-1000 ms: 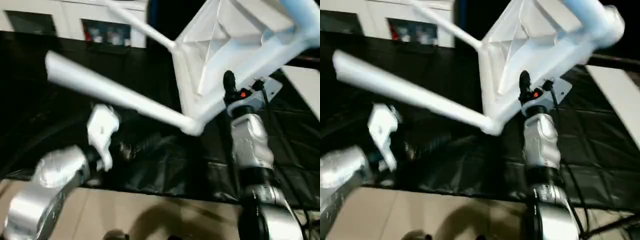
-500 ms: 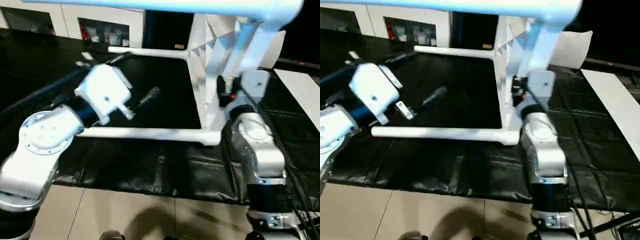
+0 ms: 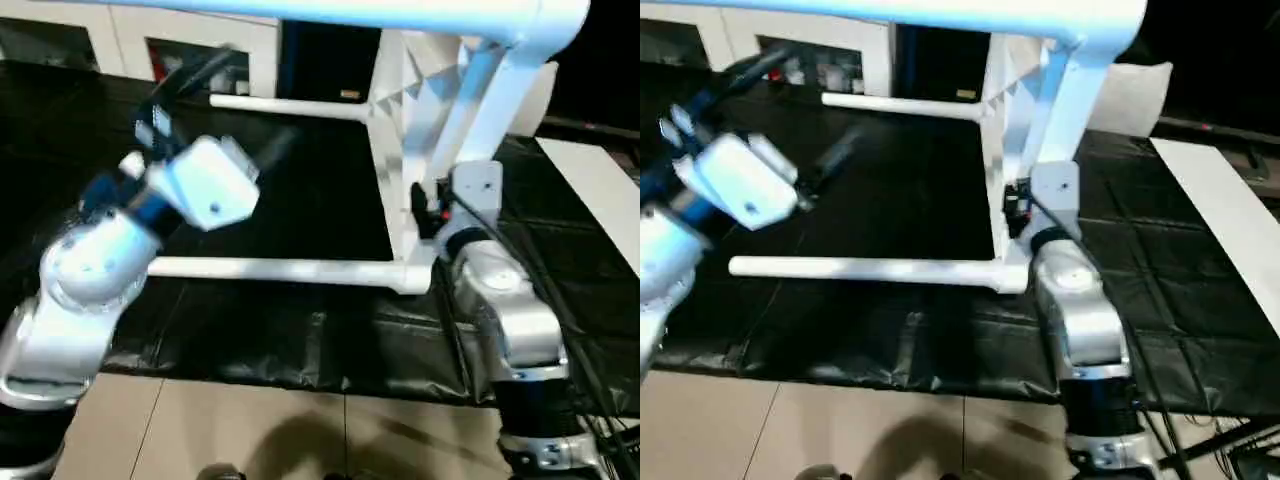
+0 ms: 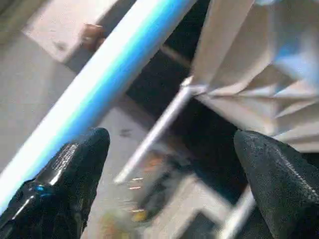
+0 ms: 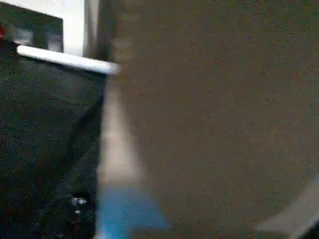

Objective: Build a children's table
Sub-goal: Flip table

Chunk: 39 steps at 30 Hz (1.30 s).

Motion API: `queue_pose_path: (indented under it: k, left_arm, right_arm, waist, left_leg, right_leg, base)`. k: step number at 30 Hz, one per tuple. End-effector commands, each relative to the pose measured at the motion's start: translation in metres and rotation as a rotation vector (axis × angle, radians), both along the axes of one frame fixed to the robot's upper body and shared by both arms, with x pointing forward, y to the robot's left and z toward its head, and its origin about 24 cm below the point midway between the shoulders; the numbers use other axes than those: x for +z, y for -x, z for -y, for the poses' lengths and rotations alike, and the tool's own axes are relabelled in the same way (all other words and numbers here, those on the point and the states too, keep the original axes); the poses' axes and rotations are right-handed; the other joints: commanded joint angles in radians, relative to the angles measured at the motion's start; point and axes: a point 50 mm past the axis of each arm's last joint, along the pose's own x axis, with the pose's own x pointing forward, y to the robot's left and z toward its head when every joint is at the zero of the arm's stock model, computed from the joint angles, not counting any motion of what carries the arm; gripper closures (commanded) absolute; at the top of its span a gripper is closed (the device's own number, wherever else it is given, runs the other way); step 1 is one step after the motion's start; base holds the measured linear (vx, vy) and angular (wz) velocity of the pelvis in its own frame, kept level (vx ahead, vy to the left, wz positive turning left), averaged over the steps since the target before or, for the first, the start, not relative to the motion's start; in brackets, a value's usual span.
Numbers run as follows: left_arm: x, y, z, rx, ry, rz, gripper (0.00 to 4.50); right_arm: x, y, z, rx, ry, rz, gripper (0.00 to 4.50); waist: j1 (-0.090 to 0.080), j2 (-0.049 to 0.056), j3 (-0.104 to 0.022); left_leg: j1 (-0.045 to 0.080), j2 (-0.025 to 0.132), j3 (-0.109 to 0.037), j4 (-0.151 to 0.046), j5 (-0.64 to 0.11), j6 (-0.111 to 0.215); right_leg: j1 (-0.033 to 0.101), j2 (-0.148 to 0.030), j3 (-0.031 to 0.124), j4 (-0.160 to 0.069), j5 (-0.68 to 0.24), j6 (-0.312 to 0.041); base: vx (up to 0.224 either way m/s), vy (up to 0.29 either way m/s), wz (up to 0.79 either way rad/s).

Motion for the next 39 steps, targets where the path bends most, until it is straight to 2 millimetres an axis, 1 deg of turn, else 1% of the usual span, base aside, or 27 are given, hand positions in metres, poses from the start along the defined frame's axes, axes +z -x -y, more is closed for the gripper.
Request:
queue_pose_path:
  k: [1,2,5,6,7,8,9,10,11,13,15,16,18,20,21,23,24,26,27,31,32,33,34,36,37,38,39]
  left_arm:
    - [0.006,-0.001,0.001,0.045,-0.05,0.104,0.0]
    - [0.011,-0.003,-0.001,0.078,-0.056,0.149,0.0]
    - [0.025,-0.005,-0.005,0.135,-0.081,0.272,0.0]
    - [0.027,-0.006,-0.005,0.143,-0.086,0.297,0.0]
    - [0.029,-0.008,-0.006,0.146,-0.091,0.31,0.0]
    - [0.029,-0.01,-0.006,0.151,-0.105,0.317,0.0]
    - [0.029,-0.012,-0.006,0.155,-0.117,0.32,0.0]
    - [0.029,-0.014,-0.006,0.156,-0.121,0.32,0.0]
    - [0.03,-0.016,-0.006,0.167,-0.124,0.334,0.0]
    - [0.034,-0.019,-0.007,0.184,-0.115,0.358,0.0]
    - [0.038,-0.025,-0.008,0.202,-0.123,0.375,0.0]
    - [0.038,-0.026,-0.008,0.204,-0.124,0.378,0.0]
    - [0.043,-0.034,-0.009,0.225,-0.122,0.389,0.0]
    - [0.044,-0.037,-0.01,0.23,-0.119,0.391,0.0]
    - [0.049,-0.04,-0.01,0.229,-0.104,0.411,0.0]
    - [0.05,-0.041,-0.007,0.206,-0.1,0.413,0.28]
    - [0.05,-0.041,-0.006,0.201,-0.102,0.415,0.35]
    - [0.048,-0.043,-0.003,0.182,-0.096,0.396,0.39]
    - [0.047,-0.044,-0.001,0.177,-0.093,0.392,0.61]
    - [0.046,-0.048,0.0,0.173,-0.067,0.378,0.83]
    - [0.046,-0.049,0.0,0.164,-0.061,0.366,1.06]
    - [0.045,-0.05,0.001,0.157,-0.058,0.355,1.15]
    - [0.045,-0.05,0.001,0.155,-0.056,0.351,1.2]
    - [0.043,-0.051,0.001,0.157,-0.055,0.336,1.36]
    - [0.042,-0.053,0.0,0.161,-0.048,0.321,1.36]
    - [0.042,-0.053,0.0,0.162,-0.047,0.318,1.6]
    - [0.043,-0.053,0.001,0.145,-0.041,0.298,1.65]
  right_arm:
    - [-0.01,0.001,0.009,-0.025,0.038,-0.037,1.01]
    - [-0.012,0.001,0.01,-0.027,0.046,-0.038,1.01]
    - [-0.013,0.002,0.01,-0.025,0.047,-0.04,1.01]
    - [-0.013,0.002,0.01,-0.024,0.047,-0.04,1.01]
    - [-0.014,0.002,0.009,-0.023,0.045,-0.04,1.01]
    - [-0.014,0.002,0.008,-0.02,0.043,-0.041,1.01]
    - [-0.014,0.002,0.008,-0.018,0.042,-0.041,1.01]
    - [-0.014,0.002,0.007,-0.017,0.042,-0.04,1.01]
    - [-0.014,0.002,0.007,-0.015,0.043,-0.04,1.01]
    - [-0.014,0.002,0.006,-0.009,0.047,-0.039,1.01]
    - [-0.014,0.001,0.005,-0.004,0.049,-0.038,1.01]
    - [-0.014,0.001,0.005,-0.002,0.049,-0.038,1.17]
    - [-0.014,0.0,0.003,0.015,0.039,-0.042,1.36]
    - [-0.014,0.0,0.003,0.023,0.041,-0.044,1.46]
    - [-0.014,0.0,0.002,0.024,0.054,-0.044,1.59]
    - [-0.014,0.0,0.003,0.022,0.069,-0.044,1.78]
    - [-0.014,0.0,0.003,0.021,0.071,-0.044,1.82]
    - [-0.013,0.0,0.002,0.026,0.075,-0.041,2.04]
    - [-0.013,0.0,0.002,0.034,0.08,-0.039,2.13]
    - [-0.015,0.002,0.001,0.061,0.103,-0.045,2.25]
    - [-0.015,0.002,0.002,0.059,0.111,-0.046,2.32]
    - [-0.015,0.002,0.003,0.055,0.118,-0.046,2.33]
    - [-0.014,0.002,0.004,0.054,0.121,-0.045,2.33]
    - [-0.013,0.002,0.005,0.055,0.123,-0.038,2.36]
    - [-0.011,0.001,0.005,0.057,0.129,-0.033,2.36]
    - [-0.011,0.001,0.005,0.057,0.133,-0.032,2.37]
    - [-0.009,0.0,0.008,0.057,0.162,-0.026,2.37]
  waist:
    - [-0.002,0.024,-0.061]
    - [-0.003,0.025,-0.061]
    - [-0.002,0.027,-0.062]
    - [-0.001,0.025,-0.062]
    - [-0.001,0.029,-0.063]
    - [-0.001,0.028,-0.063]
    - [0.001,0.034,-0.064]
    - [0.0,0.032,-0.065]
    - [0.0,0.034,-0.065]
    - [0.0,0.034,-0.066]
    - [0.0,0.035,-0.065]
    - [0.001,0.035,-0.065]
    - [0.001,0.041,-0.065]
    - [0.001,0.037,-0.065]
    - [0.002,0.039,-0.066]
    - [0.003,0.043,-0.067]
    - [0.003,0.041,-0.068]
    - [0.003,0.043,-0.069]
    - [0.003,0.044,-0.068]
    - [0.004,0.043,-0.067]
    - [0.004,0.044,-0.067]
    - [0.004,0.049,-0.067]
    - [0.004,0.044,-0.067]
    - [0.004,0.045,-0.067]
    - [0.005,0.051,-0.066]
    - [0.005,0.05,-0.067]
    - [0.006,0.05,-0.066]
  left_leg:
    - [0.006,0.059,-0.029,-0.075,-0.203,-0.052]
    - [0.008,0.06,-0.029,-0.076,-0.218,-0.054]
    - [0.008,0.059,-0.032,-0.074,-0.221,-0.052]
    - [0.008,0.058,-0.032,-0.073,-0.221,-0.049]
    - [0.006,0.058,-0.033,-0.073,-0.215,-0.05]
    - [0.007,0.058,-0.033,-0.073,-0.215,-0.049]
    - [0.007,0.058,-0.033,-0.072,-0.211,-0.049]
    - [0.007,0.059,-0.033,-0.073,-0.207,-0.051]
    - [0.006,0.059,-0.034,-0.073,-0.204,-0.052]
    - [0.006,0.059,-0.033,-0.073,-0.198,-0.053]
    - [0.008,0.059,-0.033,-0.073,-0.204,-0.053]
    - [0.009,0.059,-0.035,-0.074,-0.218,-0.055]
    - [0.009,0.058,-0.036,-0.073,-0.227,-0.055]
    - [0.008,0.059,-0.036,-0.073,-0.224,-0.053]
    - [0.007,0.059,-0.035,-0.072,-0.215,-0.051]
    - [0.008,0.059,-0.035,-0.072,-0.203,-0.053]
    - [0.007,0.061,-0.036,-0.072,-0.199,-0.054]
    - [0.007,0.062,-0.036,-0.072,-0.192,-0.056]
    - [0.007,0.061,-0.035,-0.072,-0.195,-0.056]
    - [0.007,0.059,-0.034,-0.071,-0.204,-0.053]
    - [0.006,0.058,-0.033,-0.071,-0.203,-0.048]
    - [0.007,0.059,-0.034,-0.071,-0.204,-0.048]
    - [0.005,0.059,-0.033,-0.07,-0.201,-0.044]
    - [0.004,0.056,-0.031,-0.069,-0.192,-0.035]
    - [0.005,0.056,-0.031,-0.069,-0.191,-0.031]
    - [0.005,0.055,-0.03,-0.068,-0.19,-0.029]
    - [0.005,0.055,-0.03,-0.068,-0.194,-0.027]
  right_leg:
    - [0.048,-0.094,0.079,-0.078,-0.312,0.031]
    - [0.047,-0.095,0.079,-0.08,-0.322,0.027]
    - [0.049,-0.098,0.078,-0.08,-0.31,0.013]
    - [0.049,-0.098,0.078,-0.081,-0.314,0.012]
    - [0.051,-0.099,0.079,-0.078,-0.301,0.005]
    - [0.05,-0.098,0.078,-0.079,-0.299,0.003]
    - [0.05,-0.098,0.079,-0.076,-0.284,-0.004]
    - [0.051,-0.098,0.079,-0.074,-0.266,-0.012]
    - [0.051,-0.098,0.079,-0.072,-0.255,-0.017]
    - [0.052,-0.098,0.079,-0.069,-0.227,-0.032]
    - [0.05,-0.097,0.079,-0.07,-0.23,-0.035]
    - [0.052,-0.099,0.079,-0.071,-0.243,-0.039]
    - [0.053,-0.101,0.078,-0.072,-0.248,-0.04]
    - [0.054,-0.102,0.079,-0.073,-0.248,-0.043]
    - [0.054,-0.102,0.079,-0.073,-0.238,-0.047]
    - [0.054,-0.102,0.079,-0.07,-0.214,-0.055]
    - [0.056,-0.103,0.08,-0.067,-0.201,-0.061]
    - [0.056,-0.103,0.08,-0.064,-0.18,-0.072]
    - [0.057,-0.103,0.08,-0.064,-0.177,-0.076]
    - [0.058,-0.104,0.08,-0.067,-0.199,-0.074]
    - [0.059,-0.104,0.08,-0.069,-0.208,-0.07]
    - [0.058,-0.105,0.08,-0.07,-0.209,-0.072]
    - [0.06,-0.104,0.08,-0.07,-0.211,-0.073]
    - [0.059,-0.104,0.08,-0.07,-0.227,-0.071]
    - [0.058,-0.104,0.08,-0.074,-0.248,-0.066]
    - [0.058,-0.104,0.08,-0.075,-0.255,-0.062]
    - [0.057,-0.103,0.078,-0.077,-0.274,-0.056]
  base:
    - [0.0,0.0,0.0]
    - [0.0,0.0,0.0]
    - [0.0,0.0,0.0]
    - [0.0,0.0,0.0]
    - [0.0,0.0,0.0]
    - [0.0,0.0,0.0]
    - [0.0,0.0,0.0]
    - [0.0,0.0,0.0]
    - [0.0,0.0,0.0]
    - [0.0,0.0,0.0]
    - [0.0,0.0,0.0]
    - [0.0,0.0,0.0]
    - [0.0,0.0,0.0]
    - [0.0,0.0,0.0]
    - [0.0,0.0,0.0]
    - [0.0,0.0,0.0]
    - [0.0,0.0,0.0]
    - [0.0,0.0,0.0]
    - [0.0,0.0,0.0]
    - [0.0,0.0,0.0]
    - [0.0,0.0,0.0]
    - [0.0,0.0,0.0]
    - [0.0,0.0,0.0]
    - [0.0,0.0,0.0]
    - [0.0,0.0,0.0]
    - [0.0,0.0,0.0]
    - [0.0,0.0,0.0]
